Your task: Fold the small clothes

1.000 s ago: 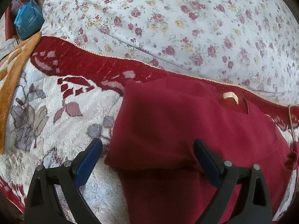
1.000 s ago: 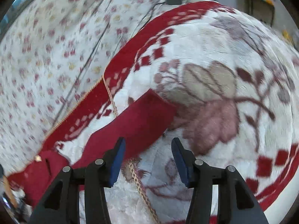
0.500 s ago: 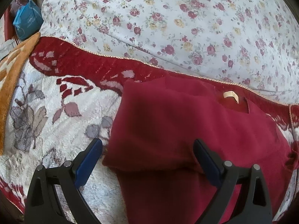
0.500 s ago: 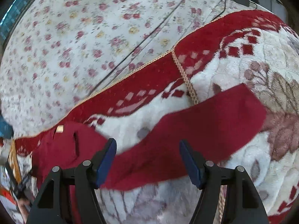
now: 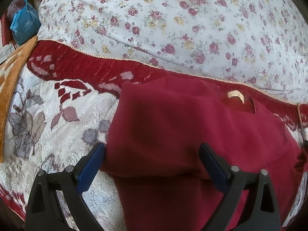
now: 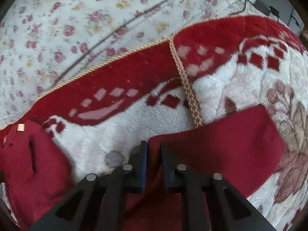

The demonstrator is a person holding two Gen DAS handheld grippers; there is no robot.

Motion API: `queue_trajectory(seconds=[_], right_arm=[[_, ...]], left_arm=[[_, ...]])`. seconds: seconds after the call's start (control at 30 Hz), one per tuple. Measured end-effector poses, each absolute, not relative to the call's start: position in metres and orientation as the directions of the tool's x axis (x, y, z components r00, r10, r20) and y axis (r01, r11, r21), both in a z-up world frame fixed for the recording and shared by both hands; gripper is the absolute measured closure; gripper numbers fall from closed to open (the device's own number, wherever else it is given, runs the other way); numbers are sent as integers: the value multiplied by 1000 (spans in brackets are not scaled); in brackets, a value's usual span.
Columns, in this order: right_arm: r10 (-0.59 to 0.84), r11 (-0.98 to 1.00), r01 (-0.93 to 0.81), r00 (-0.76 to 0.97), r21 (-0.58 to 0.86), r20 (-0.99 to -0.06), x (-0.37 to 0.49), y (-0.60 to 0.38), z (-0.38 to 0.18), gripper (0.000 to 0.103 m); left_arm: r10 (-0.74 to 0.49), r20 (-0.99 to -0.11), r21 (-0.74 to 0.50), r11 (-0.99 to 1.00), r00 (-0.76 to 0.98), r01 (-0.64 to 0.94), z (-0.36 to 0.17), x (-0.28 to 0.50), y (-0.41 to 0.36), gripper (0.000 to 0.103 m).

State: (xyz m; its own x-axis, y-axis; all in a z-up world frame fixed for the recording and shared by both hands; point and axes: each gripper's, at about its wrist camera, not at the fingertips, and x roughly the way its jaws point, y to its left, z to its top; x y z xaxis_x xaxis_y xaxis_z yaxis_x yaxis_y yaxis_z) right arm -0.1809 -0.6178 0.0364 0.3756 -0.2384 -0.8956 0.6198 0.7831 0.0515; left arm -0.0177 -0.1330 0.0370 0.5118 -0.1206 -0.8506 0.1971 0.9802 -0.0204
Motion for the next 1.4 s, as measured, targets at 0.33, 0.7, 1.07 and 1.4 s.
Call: queue_trajectory(seconds=[0.33,0.7,1.07,1.4], right_arm=[[49,942,181,758,281,-651,-159,-493,174,91],[285,957,-132,615,260,-735,-97,-352,120,28],[201,978,-74,590,196,-782,-52,-308,88,30],[151,985,-4,500,172,-853,22,-297,18,92]], left_arm=[[-139,-810,-86,989,570,119,61,-15,-105,6],[-156,-774,-196,981,614,3,81,-6,-53,6],[-179,-799,-169,983,575,72,70,-5,-82,6],[-138,-840,-108,990,525,87,60,3,-79,6]])
